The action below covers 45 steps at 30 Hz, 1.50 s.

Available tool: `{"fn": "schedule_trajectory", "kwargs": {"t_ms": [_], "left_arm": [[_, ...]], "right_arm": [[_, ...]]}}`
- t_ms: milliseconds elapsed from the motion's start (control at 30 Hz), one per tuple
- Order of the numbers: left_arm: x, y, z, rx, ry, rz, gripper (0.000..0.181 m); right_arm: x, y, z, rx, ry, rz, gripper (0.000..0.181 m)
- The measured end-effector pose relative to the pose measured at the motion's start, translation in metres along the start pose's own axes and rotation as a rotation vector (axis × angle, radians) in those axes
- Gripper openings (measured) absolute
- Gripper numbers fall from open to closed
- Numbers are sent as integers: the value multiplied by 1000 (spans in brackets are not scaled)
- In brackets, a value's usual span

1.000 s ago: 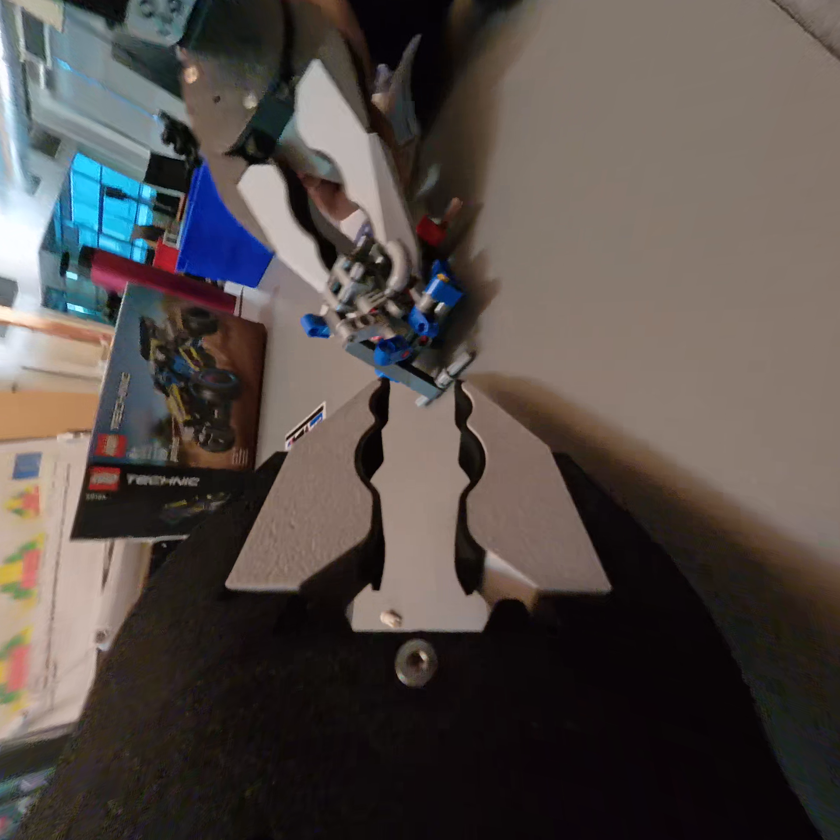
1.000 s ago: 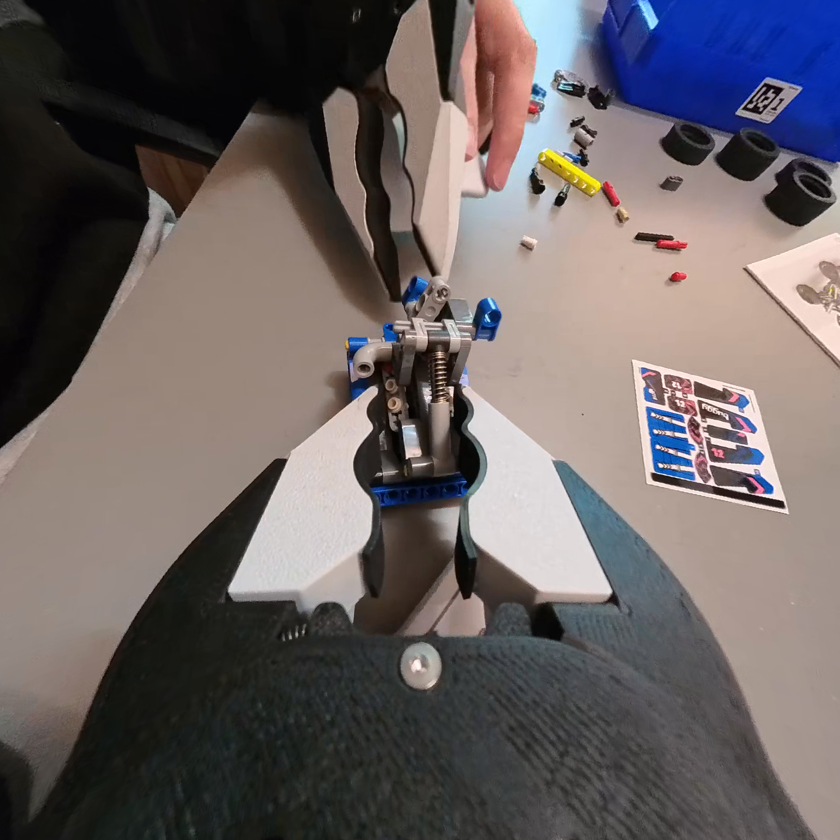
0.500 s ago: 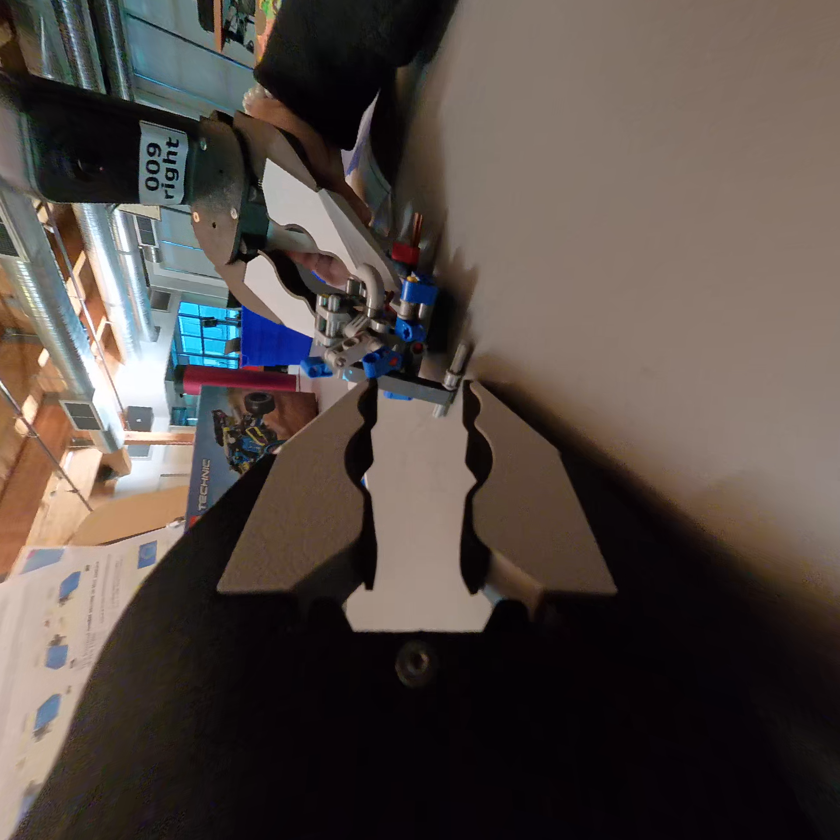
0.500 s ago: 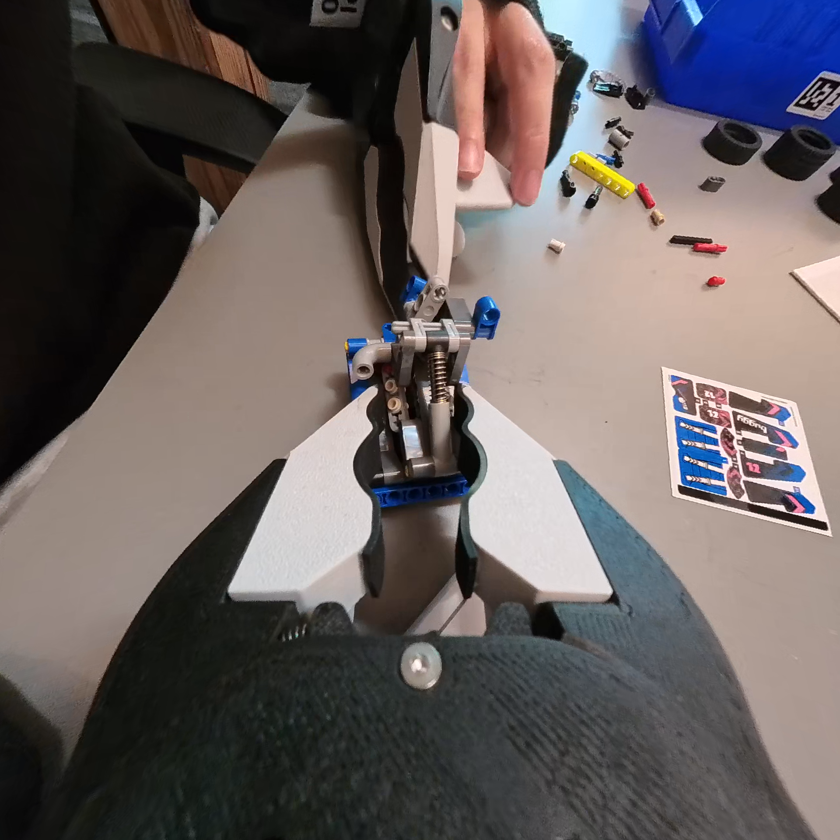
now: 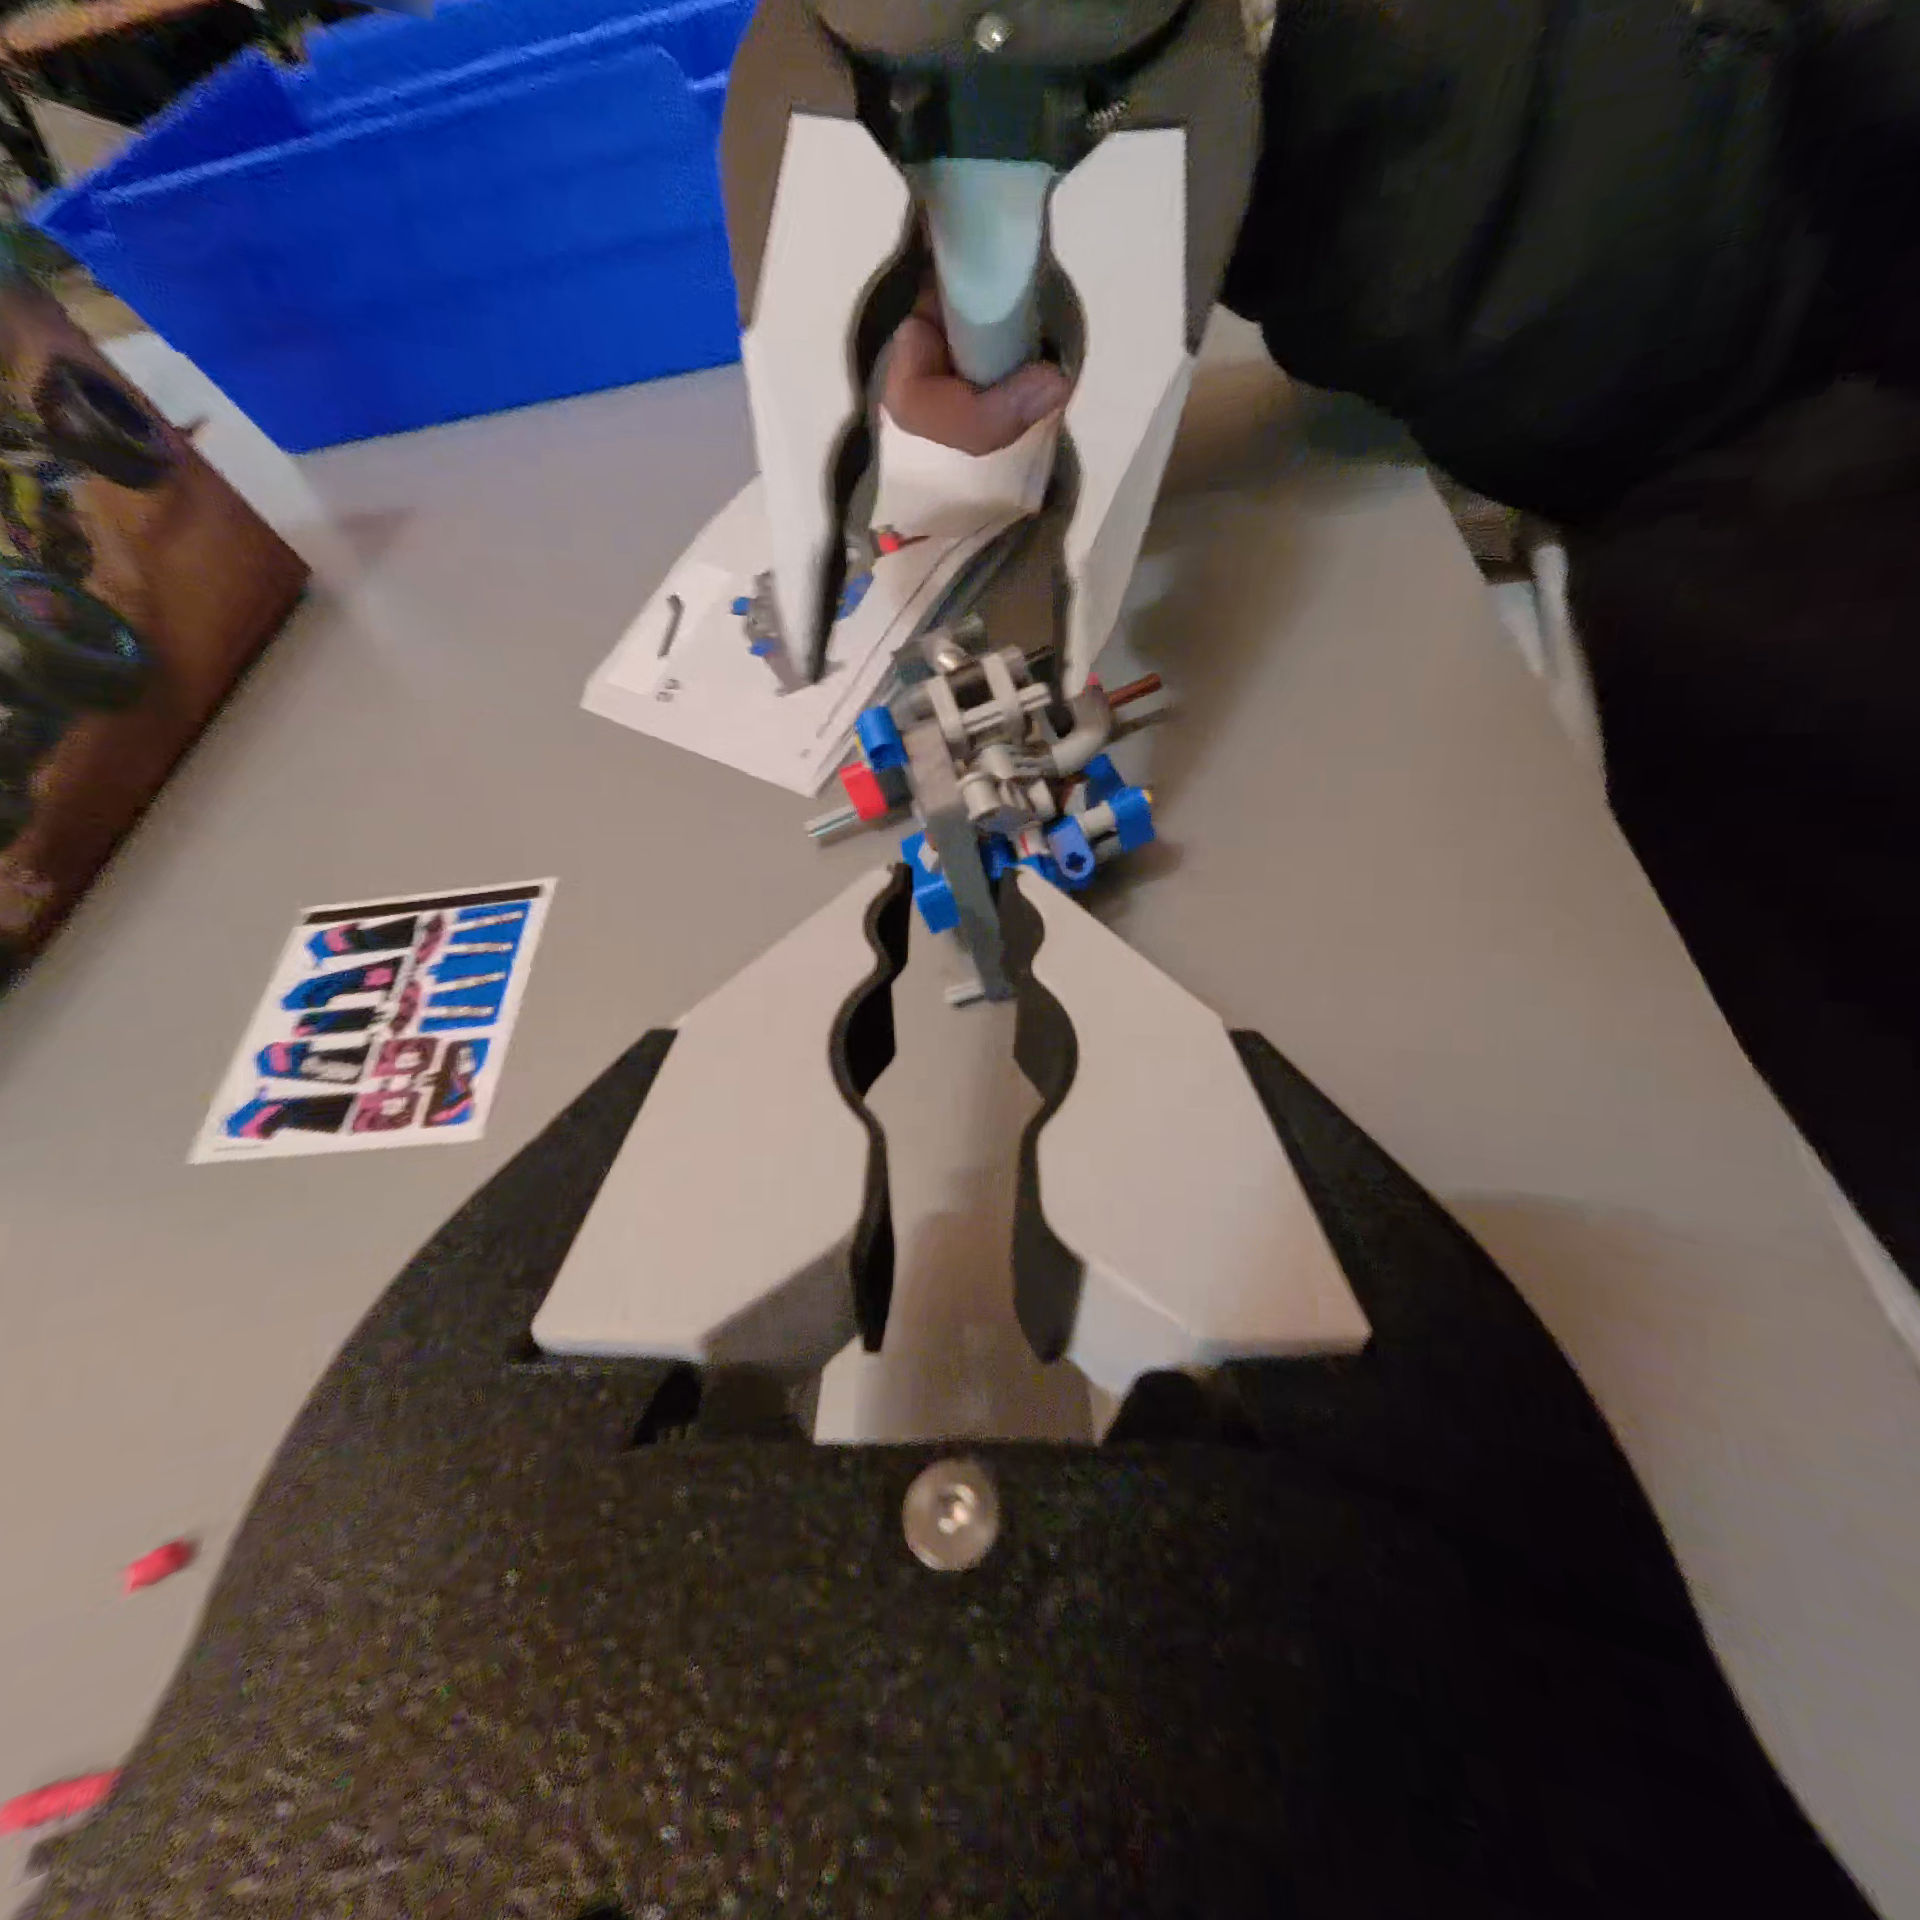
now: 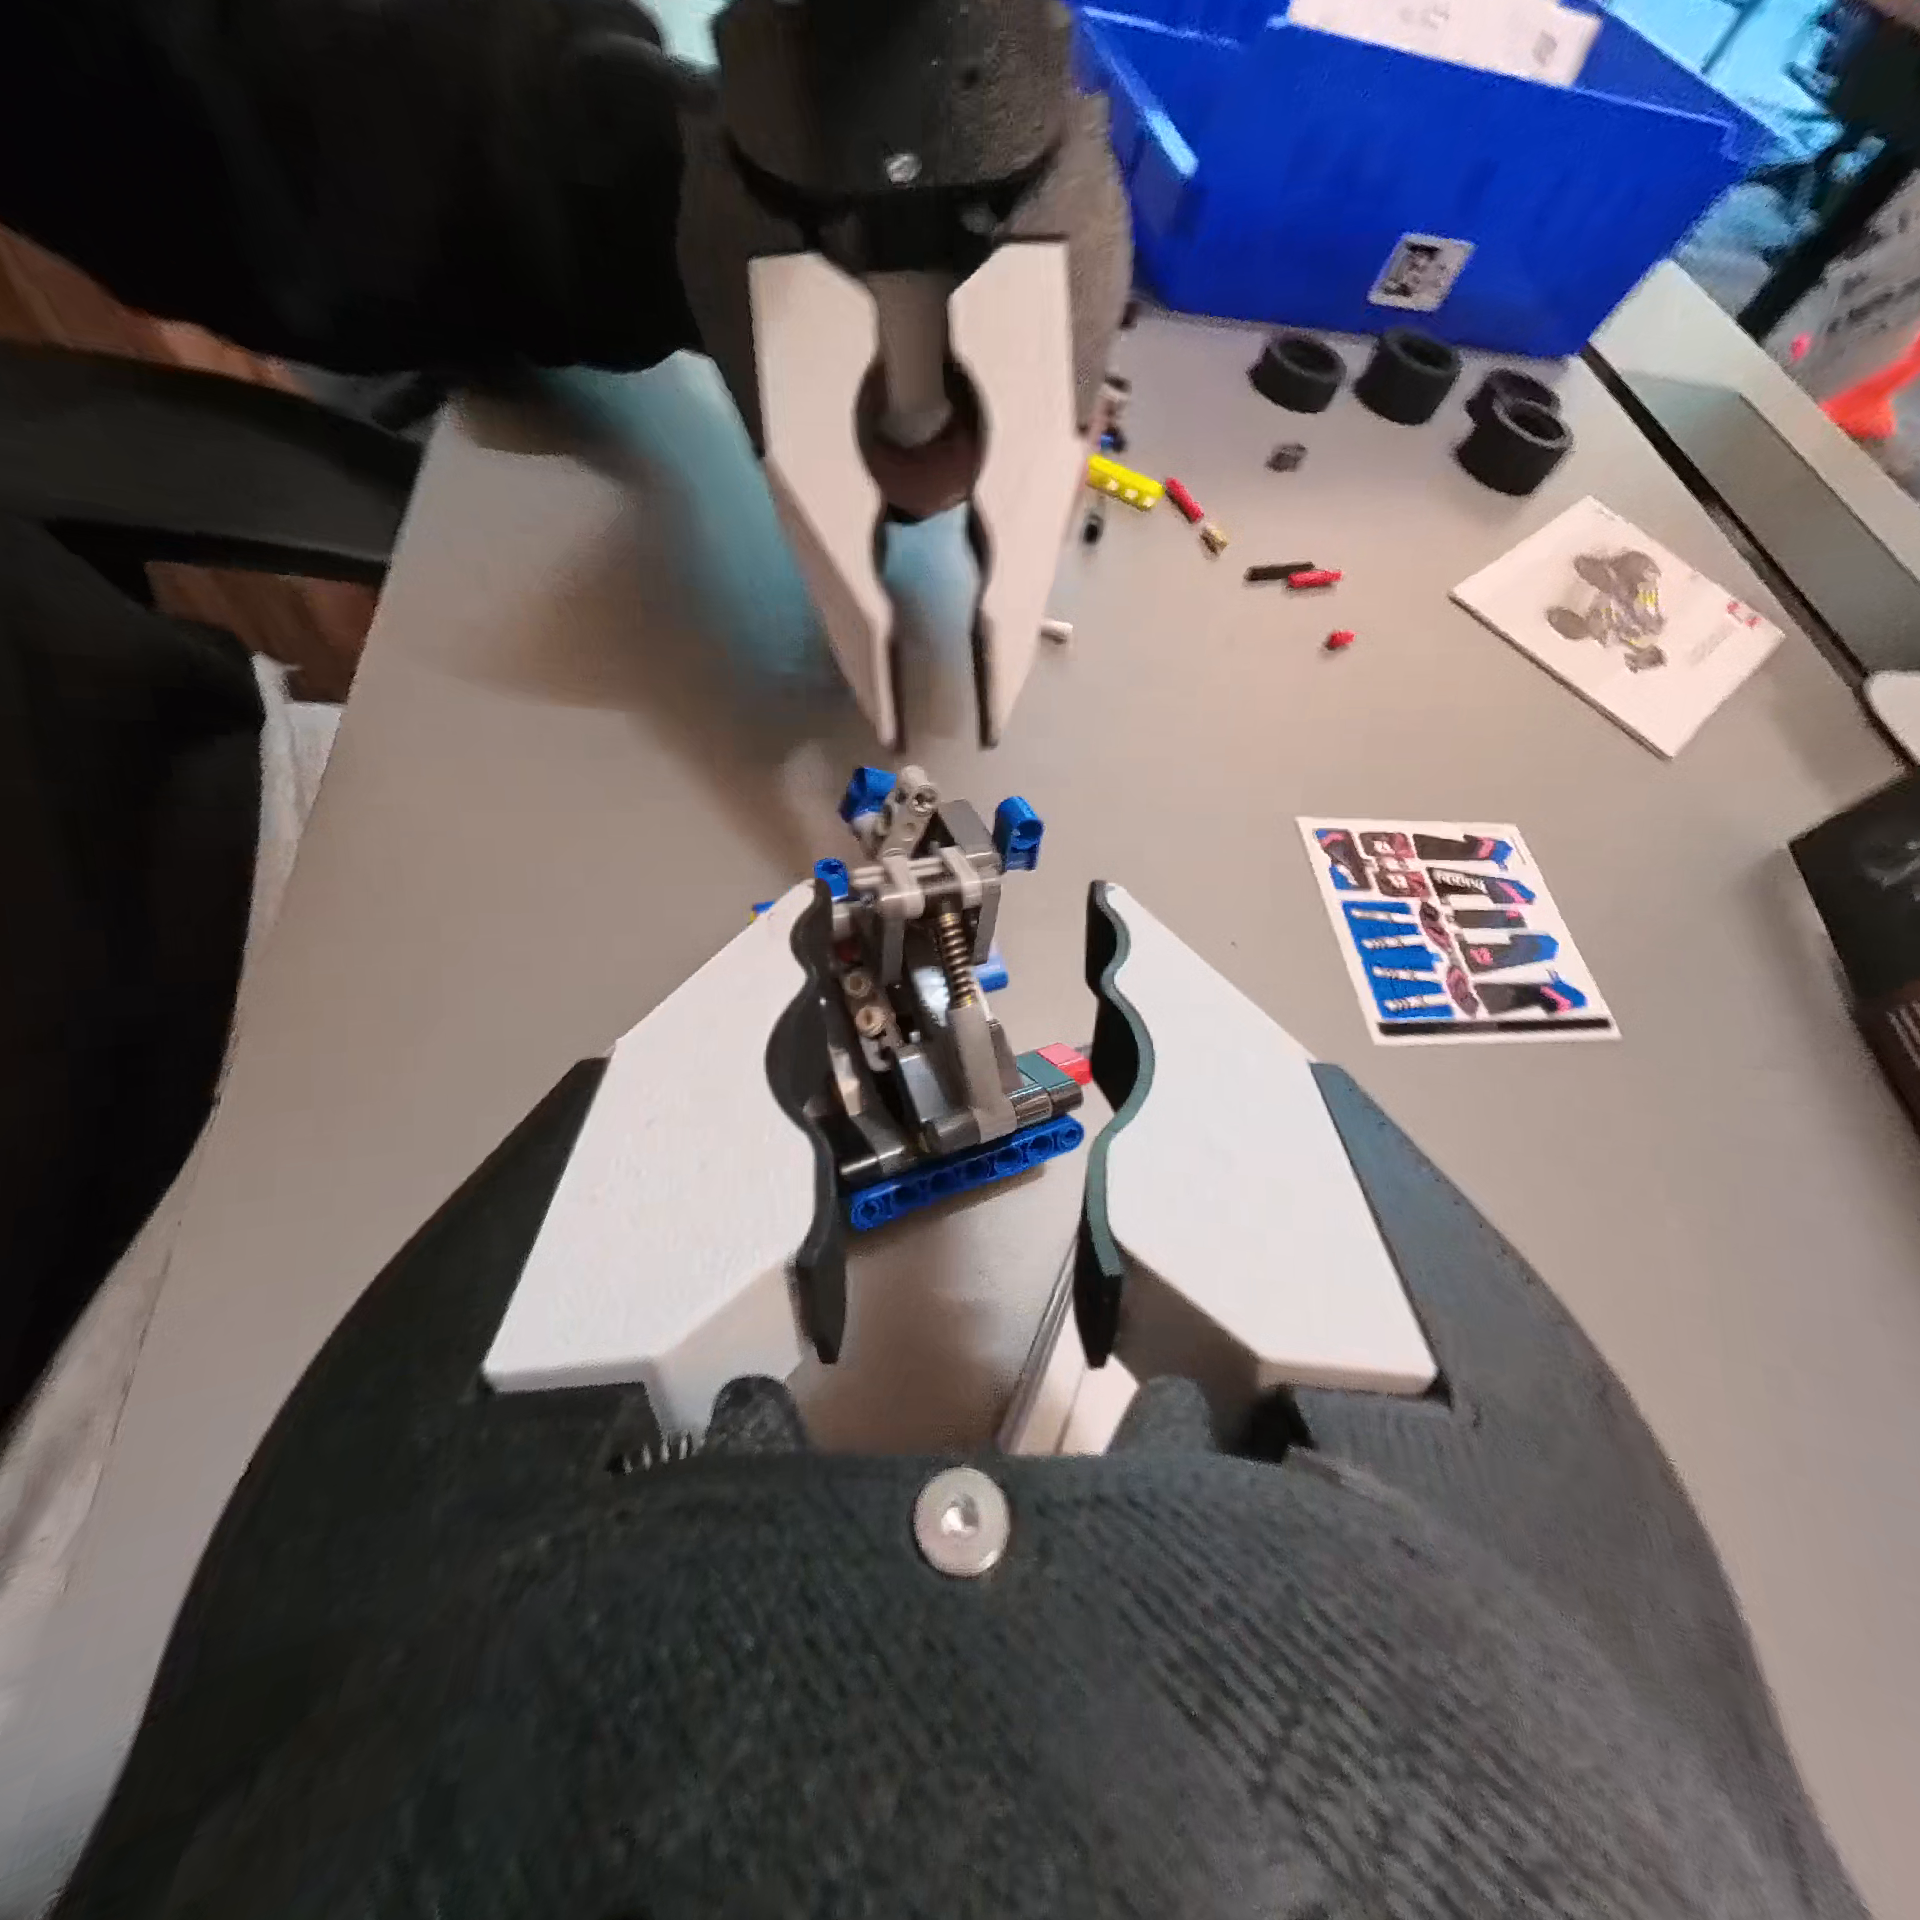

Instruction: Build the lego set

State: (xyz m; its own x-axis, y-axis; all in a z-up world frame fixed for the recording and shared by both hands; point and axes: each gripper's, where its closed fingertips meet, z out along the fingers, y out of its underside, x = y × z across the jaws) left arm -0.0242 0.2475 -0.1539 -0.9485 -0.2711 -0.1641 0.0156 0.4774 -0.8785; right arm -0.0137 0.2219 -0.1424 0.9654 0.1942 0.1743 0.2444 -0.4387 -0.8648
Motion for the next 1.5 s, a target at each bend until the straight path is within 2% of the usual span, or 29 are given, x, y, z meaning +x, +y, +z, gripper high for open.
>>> {"fn": "schedule_trajectory", "kwargs": {"t_ms": [100,267,367,600,733,867,1067,1167,1300,1500], "left_arm": [[-2,0,8,12,-20,-46,8],[3,-5,14,28,16,-141,12],[-3,-5,16,24,-27,-193,11],[3,-5,19,13,-20,-191,5],[0,-4,16,7,-17,-229,10],[-7,-23,7,47,-44,-260,9],[2,-20,19,-138,-24,-310,9],[-7,-19,21,-183,-93,-333,6],[0,-19,24,-240,-52,-384,7],[-2,-18,27,-313,-90,-403,7]], "right_arm": [[4,4,4,-29,80,60,43],[-7,12,13,-42,53,101,30],[-7,12,13,-43,73,101,29],[-5,12,12,-18,155,104,30],[-7,11,11,7,204,67,29],[-9,10,10,7,230,10,30],[-7,9,12,5,258,14,30],[-7,8,12,4,280,-6,30],[-7,8,11,3,295,-10,30],[-3,9,10,-7,349,-40,30]]}}
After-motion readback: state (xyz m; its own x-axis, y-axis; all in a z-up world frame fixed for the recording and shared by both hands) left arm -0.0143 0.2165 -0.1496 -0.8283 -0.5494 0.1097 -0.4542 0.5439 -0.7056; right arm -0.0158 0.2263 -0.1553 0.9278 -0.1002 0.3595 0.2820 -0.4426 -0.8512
